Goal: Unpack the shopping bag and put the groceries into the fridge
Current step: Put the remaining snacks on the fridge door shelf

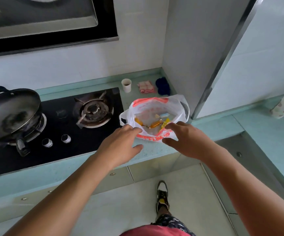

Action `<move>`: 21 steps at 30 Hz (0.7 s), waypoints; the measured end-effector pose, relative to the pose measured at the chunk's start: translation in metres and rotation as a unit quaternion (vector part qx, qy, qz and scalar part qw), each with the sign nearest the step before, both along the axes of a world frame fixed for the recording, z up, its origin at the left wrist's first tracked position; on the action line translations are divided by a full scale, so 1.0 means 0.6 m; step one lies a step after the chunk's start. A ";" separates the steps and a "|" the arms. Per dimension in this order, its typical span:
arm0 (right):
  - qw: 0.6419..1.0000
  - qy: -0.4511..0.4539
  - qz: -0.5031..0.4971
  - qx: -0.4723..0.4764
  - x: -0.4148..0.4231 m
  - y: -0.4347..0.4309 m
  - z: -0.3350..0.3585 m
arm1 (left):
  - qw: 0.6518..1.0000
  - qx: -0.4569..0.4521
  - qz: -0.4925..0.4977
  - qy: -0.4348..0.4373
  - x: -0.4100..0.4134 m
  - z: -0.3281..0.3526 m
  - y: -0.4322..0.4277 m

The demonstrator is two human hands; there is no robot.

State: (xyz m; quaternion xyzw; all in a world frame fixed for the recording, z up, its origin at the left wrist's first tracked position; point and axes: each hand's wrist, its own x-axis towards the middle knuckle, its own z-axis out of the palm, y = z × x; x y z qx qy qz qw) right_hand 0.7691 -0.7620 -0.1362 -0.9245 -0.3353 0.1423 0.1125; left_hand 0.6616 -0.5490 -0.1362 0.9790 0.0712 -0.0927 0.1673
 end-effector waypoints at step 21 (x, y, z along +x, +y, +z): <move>0.977 0.103 0.129 -0.132 0.384 0.111 -0.212 | 0.993 0.034 0.044 0.103 0.365 -0.230 0.017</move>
